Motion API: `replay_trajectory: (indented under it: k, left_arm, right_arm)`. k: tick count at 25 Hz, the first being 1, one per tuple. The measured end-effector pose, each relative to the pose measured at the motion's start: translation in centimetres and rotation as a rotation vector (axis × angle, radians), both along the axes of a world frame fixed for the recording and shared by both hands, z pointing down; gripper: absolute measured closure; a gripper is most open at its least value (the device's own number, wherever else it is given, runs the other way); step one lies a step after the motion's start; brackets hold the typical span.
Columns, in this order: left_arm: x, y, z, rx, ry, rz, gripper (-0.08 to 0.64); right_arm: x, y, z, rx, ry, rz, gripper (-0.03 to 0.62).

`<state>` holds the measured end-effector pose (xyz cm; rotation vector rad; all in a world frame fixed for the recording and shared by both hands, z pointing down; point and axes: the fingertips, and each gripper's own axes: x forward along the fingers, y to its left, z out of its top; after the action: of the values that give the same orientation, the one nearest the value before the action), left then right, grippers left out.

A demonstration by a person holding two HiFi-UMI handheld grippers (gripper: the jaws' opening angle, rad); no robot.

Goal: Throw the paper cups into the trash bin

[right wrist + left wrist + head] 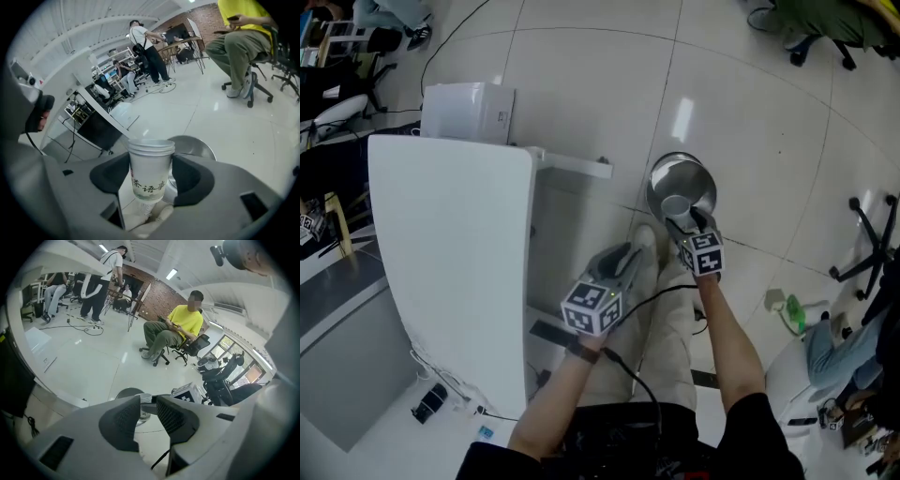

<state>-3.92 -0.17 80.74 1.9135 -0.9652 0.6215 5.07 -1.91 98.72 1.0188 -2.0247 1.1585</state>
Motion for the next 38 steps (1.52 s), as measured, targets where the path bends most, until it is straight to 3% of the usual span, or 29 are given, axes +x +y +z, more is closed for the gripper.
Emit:
replay_trajectory:
  k: [8,15,22,25,28,31,36,38]
  left_arm:
    - [2.3,-0.5,3.4,-0.047,0.077,-0.028,0.457]
    - [0.9,1.7,5.9,-0.075,0.051,-0.044,0.459]
    - [-1.8,3.9,8.9,-0.130,0.034,-0.111,0.463]
    - [-2.1,4.0,9.4,-0.143,0.038,-0.133,0.463]
    - [-2.1,3.9,9.4,-0.145,0.042,-0.141,0.463]
    - [-1.8,3.5,9.1,-0.141,0.049,-0.147,0.463]
    - [-1.2,2.7,8.4,-0.130,0.055,-0.131,0.463]
    - [-0.9,2.5,7.9,-0.125,0.057,-0.124,0.463]
  right_arm:
    - [-0.4,1.0,11.2,-0.136,0.104,-0.055,0.296]
    - [-1.7,0.1,17.6,-0.253,0.212,-0.163,0.296]
    - [-3.0,1.5,24.2,-0.457,0.259,-0.281,0.295]
    - [-2.3,2.0,25.1,-0.521,0.317,-0.312,0.293]
    - [-2.0,2.0,25.3,-0.527,0.358,-0.318,0.291]
    - [-2.1,2.4,25.1,-0.535,0.340,-0.301,0.249]
    - [-1.1,3.6,23.2,-0.549,0.361,-0.270,0.249]
    - [-1.8,4.0,22.5,-0.531,0.313,-0.251,0.249]
